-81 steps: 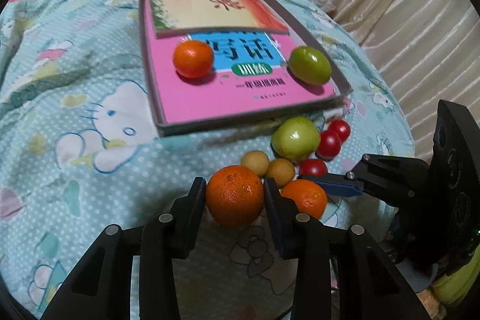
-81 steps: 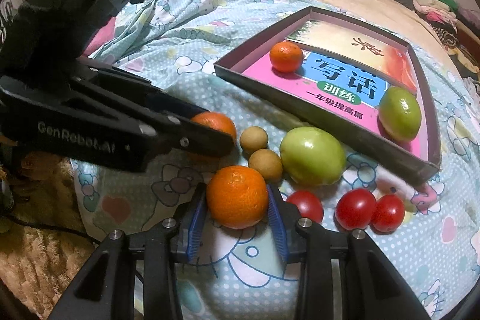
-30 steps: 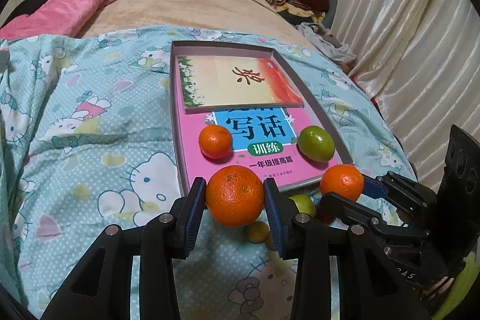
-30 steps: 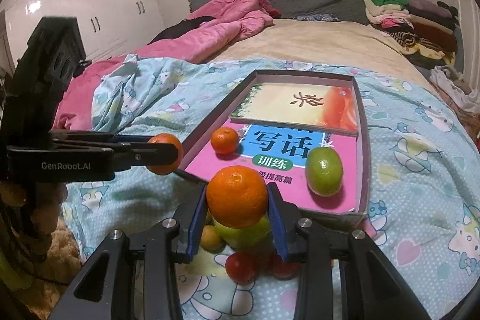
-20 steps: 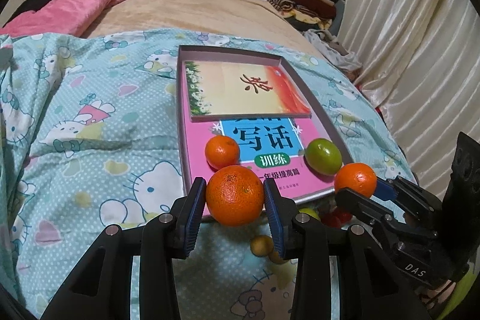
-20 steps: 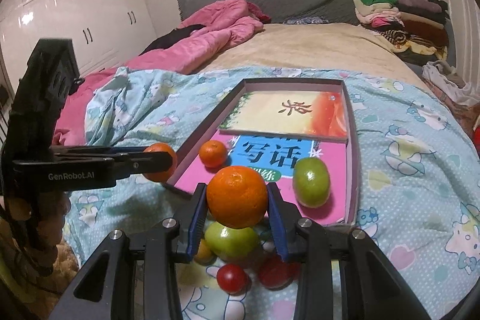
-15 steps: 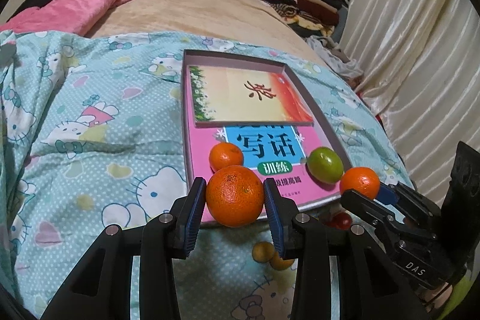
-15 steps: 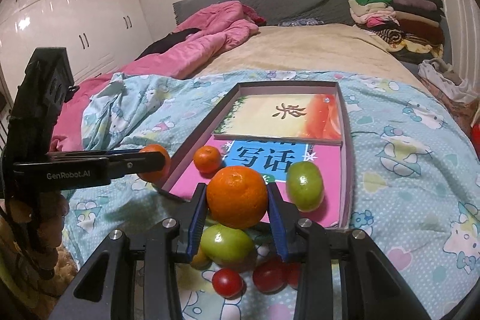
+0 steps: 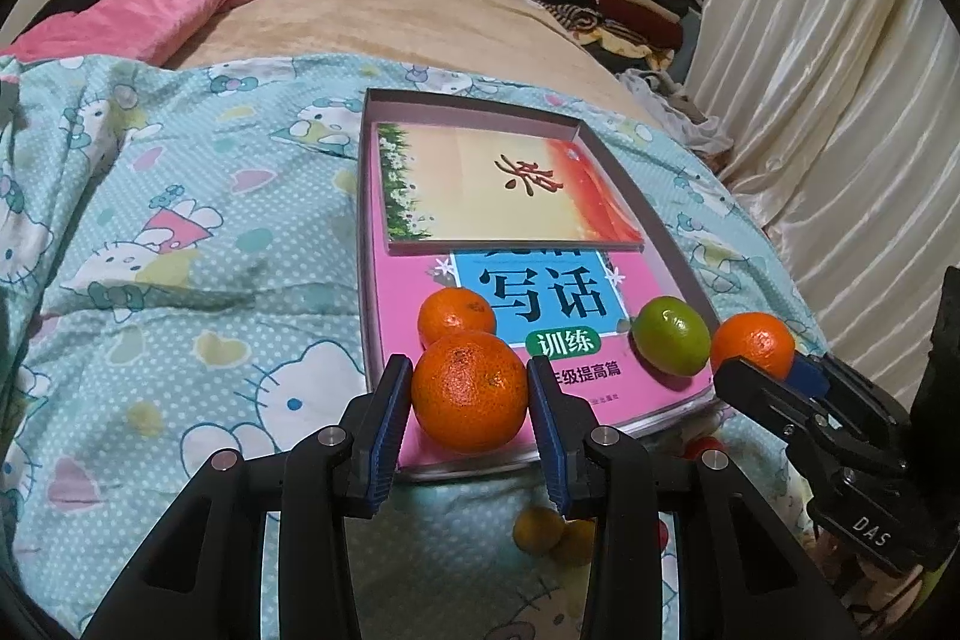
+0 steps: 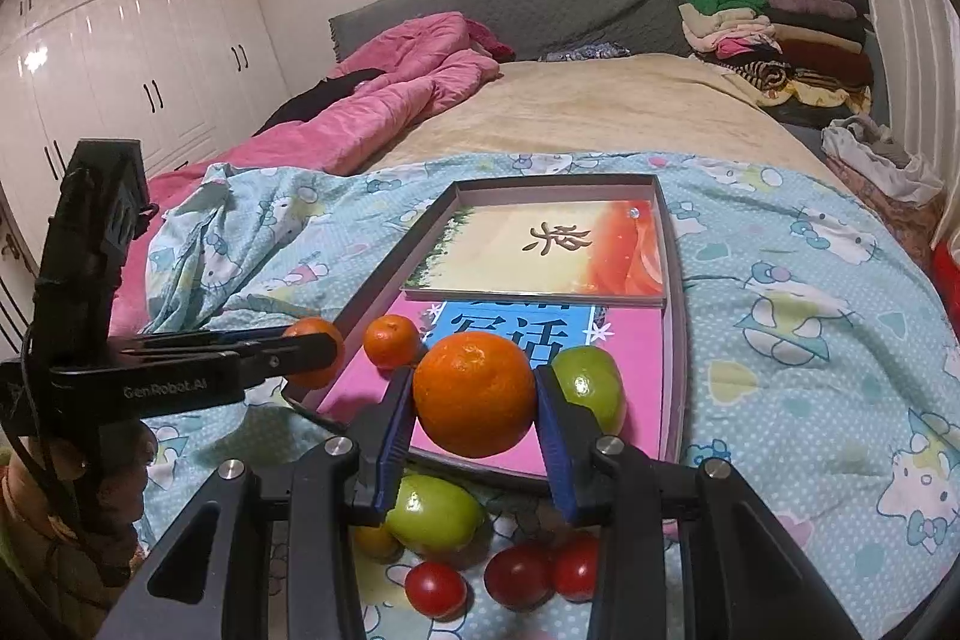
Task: Organize fruits
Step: 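Lift and carry both oranges over the pink workbook in the tray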
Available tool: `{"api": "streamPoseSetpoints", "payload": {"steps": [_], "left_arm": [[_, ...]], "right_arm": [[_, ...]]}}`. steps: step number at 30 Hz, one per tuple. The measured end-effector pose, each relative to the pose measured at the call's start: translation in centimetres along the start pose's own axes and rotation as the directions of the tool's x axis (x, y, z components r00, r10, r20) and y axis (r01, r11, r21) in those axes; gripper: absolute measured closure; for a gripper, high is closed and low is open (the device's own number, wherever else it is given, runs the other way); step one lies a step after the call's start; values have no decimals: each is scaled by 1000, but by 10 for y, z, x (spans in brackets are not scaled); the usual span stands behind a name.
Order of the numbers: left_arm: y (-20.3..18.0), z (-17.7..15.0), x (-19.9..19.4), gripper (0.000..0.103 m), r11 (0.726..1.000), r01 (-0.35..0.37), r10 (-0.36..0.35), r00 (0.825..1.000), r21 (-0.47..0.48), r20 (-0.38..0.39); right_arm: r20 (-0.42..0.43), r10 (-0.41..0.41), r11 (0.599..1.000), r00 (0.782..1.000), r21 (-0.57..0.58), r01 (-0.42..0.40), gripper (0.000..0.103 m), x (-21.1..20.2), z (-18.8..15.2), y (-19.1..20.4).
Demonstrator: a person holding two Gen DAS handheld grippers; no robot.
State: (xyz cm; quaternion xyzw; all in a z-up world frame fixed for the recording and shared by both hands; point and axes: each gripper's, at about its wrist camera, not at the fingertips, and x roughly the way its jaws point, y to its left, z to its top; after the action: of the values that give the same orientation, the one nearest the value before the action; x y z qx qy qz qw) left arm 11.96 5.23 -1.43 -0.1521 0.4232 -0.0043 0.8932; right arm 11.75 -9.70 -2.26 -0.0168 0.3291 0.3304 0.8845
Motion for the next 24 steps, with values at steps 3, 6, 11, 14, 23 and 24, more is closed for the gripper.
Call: {"api": "streamPoseSetpoints", "payload": {"steps": [3, 6, 11, 14, 23, 24], "left_arm": [[-1, 1, 2, 63, 1000, -12, 12, 1000, 7, 4], [0, 2, 6, 63, 1000, -9, 9, 1000, 4, 1], [-2, 1, 13, 63, 1000, -15, 15, 1000, 20, -6], [-4, 0, 18, 63, 999, -13, 13, 1000, 31, -16], [-9, -2, 27, 63, 997, -30, 32, 999, 74, -27], [-10, -2, 28, 63, 997, -29, 31, 999, 77, -29]], "right_arm": [[2, 2, 1000, 1000, -5, -2, 64, 1, 1, 1], [3, 1, 1000, 1000, -6, -1, 64, 2, 2, 0], [-7, -4, 1000, 1000, -17, 3, 64, 7, 3, 3], [-15, -4, 1000, 1000, -27, 4, 64, 12, 3, 5], [-28, -5, 999, 1000, -48, 4, 64, 20, 4, 7], [-30, -3, 999, 1000, -48, 1, 64, 21, 4, 7]]}}
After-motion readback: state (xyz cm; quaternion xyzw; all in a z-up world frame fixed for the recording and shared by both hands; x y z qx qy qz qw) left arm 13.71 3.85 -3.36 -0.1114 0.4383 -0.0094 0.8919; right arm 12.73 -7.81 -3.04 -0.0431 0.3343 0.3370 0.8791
